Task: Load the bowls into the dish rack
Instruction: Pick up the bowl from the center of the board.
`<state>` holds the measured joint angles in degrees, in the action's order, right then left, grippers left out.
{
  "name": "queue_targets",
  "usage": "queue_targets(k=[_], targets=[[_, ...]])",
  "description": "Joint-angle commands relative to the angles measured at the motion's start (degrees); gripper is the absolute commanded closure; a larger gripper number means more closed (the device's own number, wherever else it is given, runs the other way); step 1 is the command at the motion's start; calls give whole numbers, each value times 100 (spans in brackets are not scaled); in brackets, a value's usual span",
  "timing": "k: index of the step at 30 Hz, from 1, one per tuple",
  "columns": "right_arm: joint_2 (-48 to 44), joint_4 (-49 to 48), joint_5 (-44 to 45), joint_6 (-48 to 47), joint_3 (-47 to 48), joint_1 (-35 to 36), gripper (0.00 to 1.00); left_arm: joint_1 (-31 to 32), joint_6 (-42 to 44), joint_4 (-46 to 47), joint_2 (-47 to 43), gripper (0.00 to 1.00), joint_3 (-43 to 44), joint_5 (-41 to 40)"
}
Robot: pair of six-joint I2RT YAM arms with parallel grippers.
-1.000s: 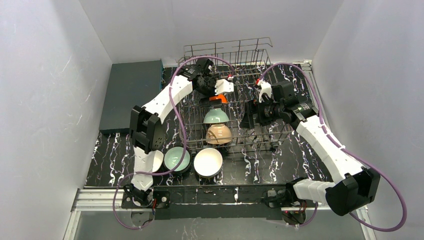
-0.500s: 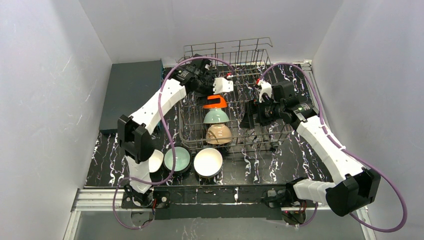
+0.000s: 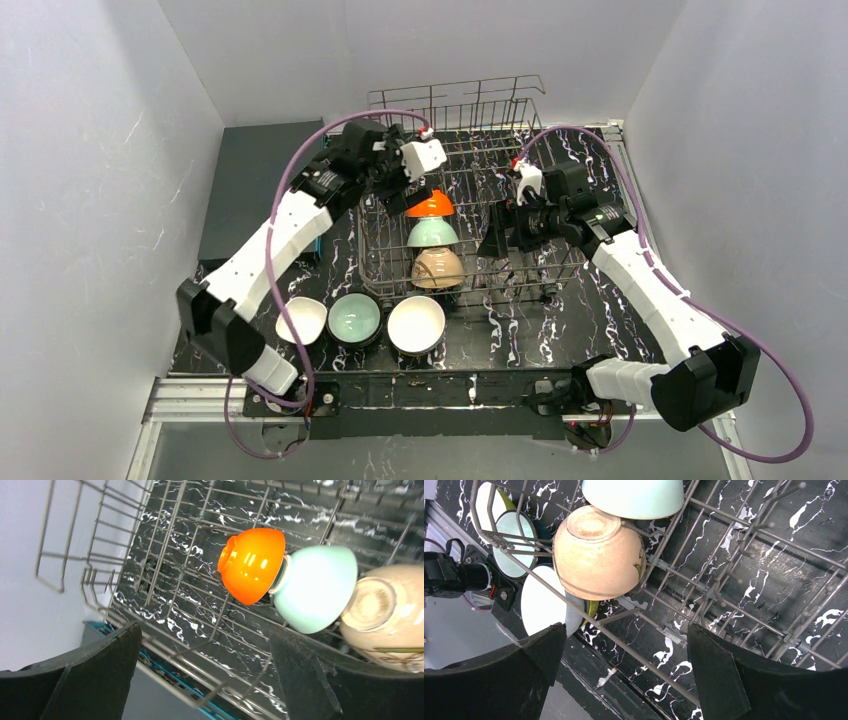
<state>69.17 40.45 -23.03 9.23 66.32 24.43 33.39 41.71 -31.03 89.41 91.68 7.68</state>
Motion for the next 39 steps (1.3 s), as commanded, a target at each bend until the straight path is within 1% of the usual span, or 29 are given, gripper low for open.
queue_targets(k=[1,5,11,13,16,18,19,20,22,26,35,39], targets=[[96,-161,-226,41,199,-17,1,19,-1609,827,-977,2,-497,-396],[172,-240,-346,72,114,-15,1,11,-2779,866,-1648,2,-1077,-549],[211,-418,-538,184,1,-13,1,10,-4509,-39,-2363,2,-1626,-515],[211,-436,-544,201,-21,-11,1,-2,-5020,-245,-2544,2,-1919,-167],[233,-504,-569,218,-74,-11,1,8,-5906,-160,-2843,2,-2529,551],[240,-559,-596,247,-104,-15,1,10,-6564,-165,-3018,2,-2849,846],[247,-588,-612,253,-121,-9,1,10,-6813,-113,-3110,2,-3016,1099],[252,-617,-621,273,-135,-14,1,12,-7029,-43,-3200,3,-3156,1514],[253,-648,-638,289,-165,-12,1,38,-7279,77,-3345,5,-3370,1954],[242,-735,-642,324,-274,-10,1,328,-7521,119,-3501,8,-3475,2166],[195,-889,-593,463,-370,-9,1,1109,-7744,420,-3299,16,-3567,2378],[193,-899,-567,468,-399,-12,1,1509,-7812,552,-3102,19,-3686,2178]])
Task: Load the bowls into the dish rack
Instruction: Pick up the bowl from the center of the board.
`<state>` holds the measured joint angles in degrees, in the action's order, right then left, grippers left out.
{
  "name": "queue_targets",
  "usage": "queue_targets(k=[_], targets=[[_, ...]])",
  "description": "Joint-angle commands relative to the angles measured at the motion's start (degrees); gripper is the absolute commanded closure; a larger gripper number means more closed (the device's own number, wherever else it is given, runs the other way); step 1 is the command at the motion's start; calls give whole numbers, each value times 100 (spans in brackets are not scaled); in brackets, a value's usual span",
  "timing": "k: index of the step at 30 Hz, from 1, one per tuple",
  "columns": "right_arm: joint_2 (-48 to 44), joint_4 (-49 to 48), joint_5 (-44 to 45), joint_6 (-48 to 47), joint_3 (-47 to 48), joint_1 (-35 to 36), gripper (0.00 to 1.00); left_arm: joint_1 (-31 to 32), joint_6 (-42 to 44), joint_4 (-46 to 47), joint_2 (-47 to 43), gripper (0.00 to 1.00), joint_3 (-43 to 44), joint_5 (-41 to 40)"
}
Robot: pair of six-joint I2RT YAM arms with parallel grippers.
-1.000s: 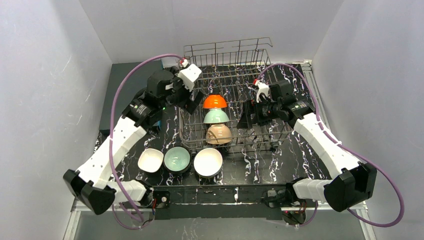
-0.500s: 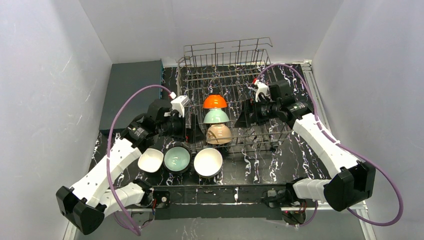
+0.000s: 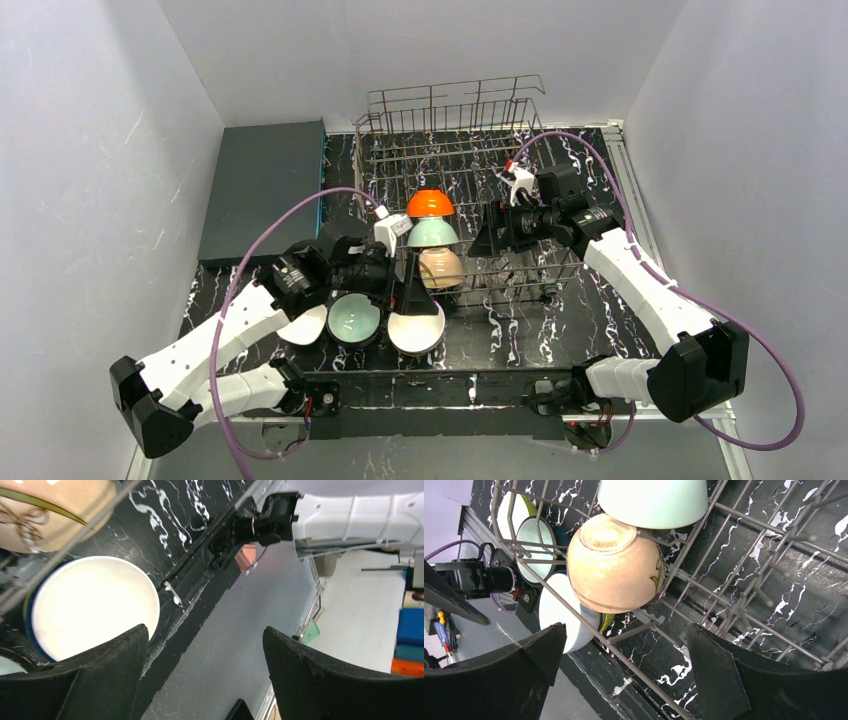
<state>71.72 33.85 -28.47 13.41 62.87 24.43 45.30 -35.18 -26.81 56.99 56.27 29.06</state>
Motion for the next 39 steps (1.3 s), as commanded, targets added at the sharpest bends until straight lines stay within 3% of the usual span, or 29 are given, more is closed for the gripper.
queue_targets(k=[1,18,27,30,35,39], targets=[[-62,-238,-15,55,-53,-8,1,405,-117,123,224,21,-165,-29],[-143,-291,146,96,-116,-13,1,2074,547,-620,1358,33,-69,-3007],[-85,-313,142,105,-84,-18,1,2432,664,-449,2116,44,-62,-3119],[-71,-295,140,109,-59,-12,1,2533,725,-441,2280,54,-6,-3160],[-80,-268,149,103,-17,-17,1,2595,790,-457,2296,80,65,-3234],[-108,-238,128,103,43,-11,1,2633,833,-457,2061,92,116,-3211]])
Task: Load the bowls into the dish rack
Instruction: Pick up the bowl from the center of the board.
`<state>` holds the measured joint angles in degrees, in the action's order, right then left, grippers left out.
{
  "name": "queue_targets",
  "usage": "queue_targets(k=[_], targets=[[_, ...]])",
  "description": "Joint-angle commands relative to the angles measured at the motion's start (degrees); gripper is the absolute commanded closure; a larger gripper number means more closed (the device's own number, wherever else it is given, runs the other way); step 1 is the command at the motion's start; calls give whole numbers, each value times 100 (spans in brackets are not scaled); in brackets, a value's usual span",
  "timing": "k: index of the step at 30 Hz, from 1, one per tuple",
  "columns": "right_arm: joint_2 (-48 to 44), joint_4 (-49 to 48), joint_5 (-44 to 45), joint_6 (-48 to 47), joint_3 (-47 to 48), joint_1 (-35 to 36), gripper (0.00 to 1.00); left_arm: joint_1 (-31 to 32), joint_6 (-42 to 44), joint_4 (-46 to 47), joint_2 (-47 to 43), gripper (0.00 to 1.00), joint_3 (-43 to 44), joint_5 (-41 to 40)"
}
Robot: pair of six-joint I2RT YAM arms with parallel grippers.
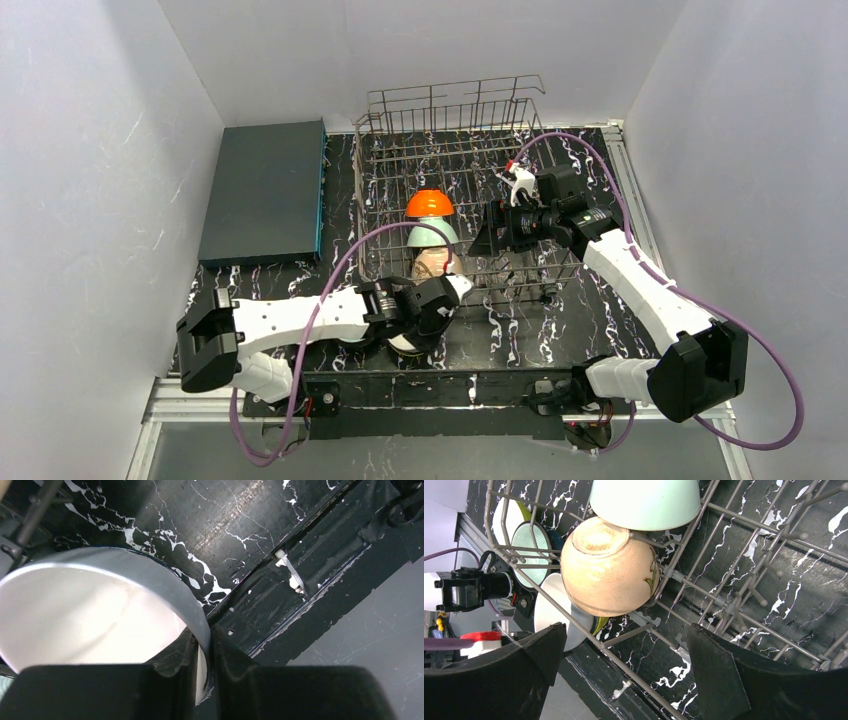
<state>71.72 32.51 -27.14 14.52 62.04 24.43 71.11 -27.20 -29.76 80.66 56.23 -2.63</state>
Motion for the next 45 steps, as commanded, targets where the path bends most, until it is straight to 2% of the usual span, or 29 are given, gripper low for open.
queue_targets(k=[1,3,15,21,26,30,38,45], targets=[[-113,-105,-18,-3,141,-17,1,60,43,-162,-398,96,128,-16],[-130,-102,-39,0,173,-18,1,61,57,-183,-613,100,131,52],[-198,-128,-160,78,314,-12,1,61,164,-279,-2288,100,222,522],[-267,-250,-257,193,392,-16,1,61,525,147,-2570,100,587,198],[-269,-434,-488,419,406,-23,1,61,1410,511,-2542,100,674,-355],[-288,-704,-790,660,388,-11,1,61,2560,649,-2440,100,656,-454],[-334,-826,-1118,779,475,-9,1,61,4882,3,-2460,100,633,-193],[-369,-1032,-1610,813,483,-10,1,61,6012,-850,-2516,100,785,184]])
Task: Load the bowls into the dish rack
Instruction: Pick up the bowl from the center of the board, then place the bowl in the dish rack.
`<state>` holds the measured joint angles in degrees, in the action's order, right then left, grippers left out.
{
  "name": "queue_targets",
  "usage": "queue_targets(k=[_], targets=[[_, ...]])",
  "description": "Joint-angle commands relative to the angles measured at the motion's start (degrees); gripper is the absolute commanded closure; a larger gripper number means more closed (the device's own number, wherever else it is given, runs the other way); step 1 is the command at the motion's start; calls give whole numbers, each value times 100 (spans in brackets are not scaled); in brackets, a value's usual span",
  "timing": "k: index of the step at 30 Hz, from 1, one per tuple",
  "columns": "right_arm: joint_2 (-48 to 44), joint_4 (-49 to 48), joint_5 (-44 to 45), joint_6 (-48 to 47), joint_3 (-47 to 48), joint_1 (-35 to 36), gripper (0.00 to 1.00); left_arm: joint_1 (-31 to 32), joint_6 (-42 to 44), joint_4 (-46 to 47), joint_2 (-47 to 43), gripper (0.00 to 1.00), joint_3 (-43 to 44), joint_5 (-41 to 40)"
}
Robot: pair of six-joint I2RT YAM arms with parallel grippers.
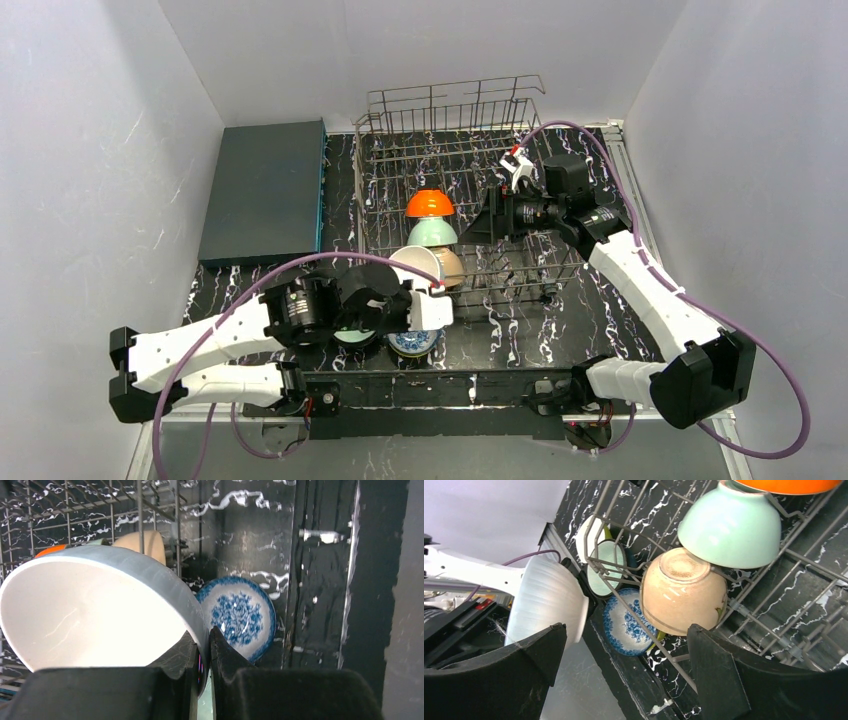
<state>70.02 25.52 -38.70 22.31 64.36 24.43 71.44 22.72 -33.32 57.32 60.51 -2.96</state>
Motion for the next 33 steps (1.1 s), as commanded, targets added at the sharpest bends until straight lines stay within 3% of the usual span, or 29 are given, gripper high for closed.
queue_targets(k=[1,7,13,21,29,33], targets=[[-197,-358,-524,36,253,-6,1,28,1114,-662,-144,100,413,242],[-109,-345,-894,-111,380,200,3,28,1330,-1453,190,100,842,294],[266,565,-303,-902,956,1109,3,28,1429,-1784,451,100,1116,514],[600,855,341,-993,1163,1651,6,28,1374,-2078,637,100,1377,419],[974,1278,584,-1318,1416,2122,17,28,1465,-2178,709,100,1462,367],[1101,1265,536,-1334,1439,2212,27,28,1459,-2179,751,100,1528,375]])
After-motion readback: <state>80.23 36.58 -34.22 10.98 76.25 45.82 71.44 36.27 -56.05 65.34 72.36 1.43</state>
